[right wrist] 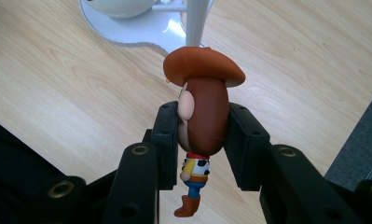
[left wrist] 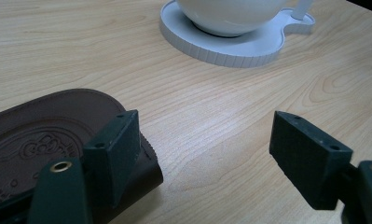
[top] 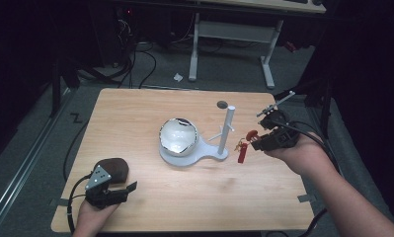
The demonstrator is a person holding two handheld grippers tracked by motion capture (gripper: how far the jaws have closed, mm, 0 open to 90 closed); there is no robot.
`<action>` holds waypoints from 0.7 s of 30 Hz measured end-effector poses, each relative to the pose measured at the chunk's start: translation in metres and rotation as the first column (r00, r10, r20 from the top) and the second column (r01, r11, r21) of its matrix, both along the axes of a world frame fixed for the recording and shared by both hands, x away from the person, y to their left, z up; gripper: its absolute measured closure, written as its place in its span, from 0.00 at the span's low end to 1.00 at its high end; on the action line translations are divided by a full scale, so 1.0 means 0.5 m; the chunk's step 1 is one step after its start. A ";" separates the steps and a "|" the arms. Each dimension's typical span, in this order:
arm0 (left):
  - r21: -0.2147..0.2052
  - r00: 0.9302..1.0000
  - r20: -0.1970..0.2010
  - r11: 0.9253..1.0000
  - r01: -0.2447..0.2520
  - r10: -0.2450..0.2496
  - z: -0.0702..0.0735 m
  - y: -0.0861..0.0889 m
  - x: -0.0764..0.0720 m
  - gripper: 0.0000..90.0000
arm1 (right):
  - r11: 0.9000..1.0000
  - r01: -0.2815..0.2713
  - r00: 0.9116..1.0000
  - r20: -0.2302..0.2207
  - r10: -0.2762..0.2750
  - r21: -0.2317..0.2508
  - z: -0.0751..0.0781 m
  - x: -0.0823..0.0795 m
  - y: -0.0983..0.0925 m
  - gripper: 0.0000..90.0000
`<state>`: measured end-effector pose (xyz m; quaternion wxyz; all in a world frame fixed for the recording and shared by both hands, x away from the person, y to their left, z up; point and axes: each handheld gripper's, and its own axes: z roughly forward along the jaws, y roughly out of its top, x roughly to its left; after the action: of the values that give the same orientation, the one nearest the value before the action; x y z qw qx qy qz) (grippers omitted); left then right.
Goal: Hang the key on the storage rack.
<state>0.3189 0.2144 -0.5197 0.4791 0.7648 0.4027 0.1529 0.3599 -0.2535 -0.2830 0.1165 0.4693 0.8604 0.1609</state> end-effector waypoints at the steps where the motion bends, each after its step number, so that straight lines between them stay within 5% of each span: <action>1: 0.001 1.000 0.000 1.000 0.000 0.000 0.000 0.000 0.000 0.28 | 1.000 -0.019 1.000 0.011 0.019 -0.004 0.005 0.003 0.005 0.75; 21: 0.007 1.000 0.001 1.000 0.004 -0.004 0.000 0.000 0.001 0.28 | 0.999 -0.049 0.999 0.022 0.049 -0.007 0.035 0.012 0.055 0.75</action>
<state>0.3193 0.2142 -0.5199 0.4768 0.7672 0.4006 0.1537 0.3659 -0.2261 -0.2655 0.1237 0.4457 0.8709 0.1661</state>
